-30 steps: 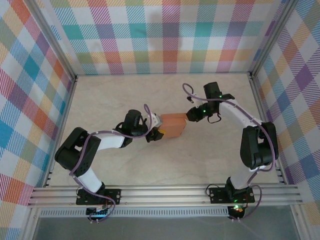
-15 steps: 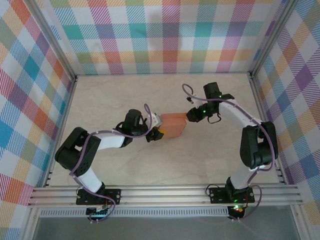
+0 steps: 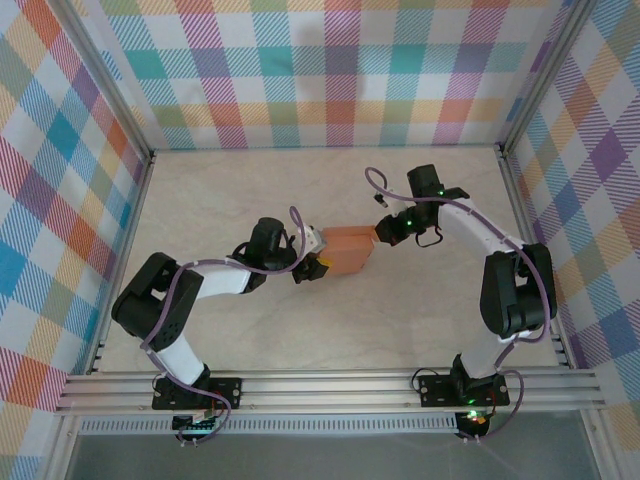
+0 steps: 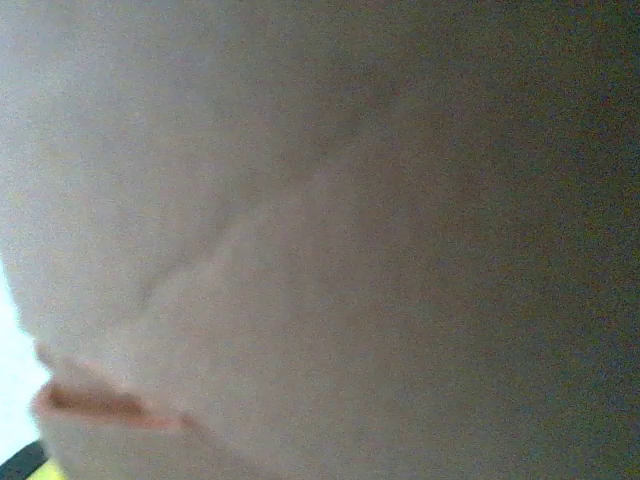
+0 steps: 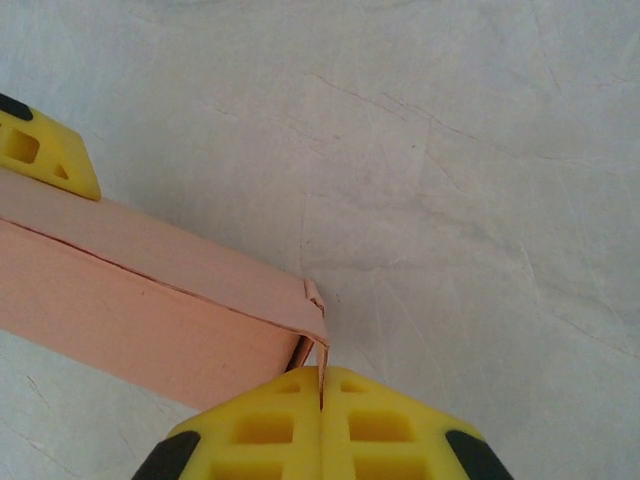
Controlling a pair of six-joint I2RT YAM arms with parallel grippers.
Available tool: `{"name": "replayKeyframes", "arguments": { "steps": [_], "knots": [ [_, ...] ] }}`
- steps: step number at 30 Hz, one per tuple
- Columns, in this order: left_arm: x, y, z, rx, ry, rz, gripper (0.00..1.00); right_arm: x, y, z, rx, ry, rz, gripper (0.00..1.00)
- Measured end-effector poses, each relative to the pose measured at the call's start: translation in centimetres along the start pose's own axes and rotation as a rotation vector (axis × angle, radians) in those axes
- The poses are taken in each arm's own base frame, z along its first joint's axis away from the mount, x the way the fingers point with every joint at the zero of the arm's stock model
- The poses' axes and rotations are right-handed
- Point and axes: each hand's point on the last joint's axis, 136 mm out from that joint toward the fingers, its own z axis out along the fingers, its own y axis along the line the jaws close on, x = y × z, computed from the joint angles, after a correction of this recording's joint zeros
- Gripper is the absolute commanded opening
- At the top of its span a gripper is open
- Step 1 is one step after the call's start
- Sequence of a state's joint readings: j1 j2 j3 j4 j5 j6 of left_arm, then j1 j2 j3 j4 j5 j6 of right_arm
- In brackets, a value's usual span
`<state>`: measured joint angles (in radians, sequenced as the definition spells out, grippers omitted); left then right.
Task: Fold the paper box
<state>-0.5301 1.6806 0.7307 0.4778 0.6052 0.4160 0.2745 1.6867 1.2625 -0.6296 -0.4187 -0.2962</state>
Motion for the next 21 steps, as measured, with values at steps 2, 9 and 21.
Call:
{"name": "replayKeyframes", "arguments": {
  "steps": [2, 9, 21],
  "knots": [
    [-0.1, 0.1, 0.0, -0.002, -0.003, 0.007, 0.29, -0.1, 0.1, -0.3, 0.010, -0.008, 0.017, 0.00],
    [-0.7, -0.4, 0.8, 0.006, -0.001, 0.046, 0.29, 0.3, 0.4, -1.5, 0.033, -0.032, 0.138, 0.00],
    [-0.4, -0.9, 2.0, 0.032, -0.021, 0.018, 0.28, 2.2, 0.3, -2.3, 0.120, -0.064, 0.338, 0.00]
  ]
}}
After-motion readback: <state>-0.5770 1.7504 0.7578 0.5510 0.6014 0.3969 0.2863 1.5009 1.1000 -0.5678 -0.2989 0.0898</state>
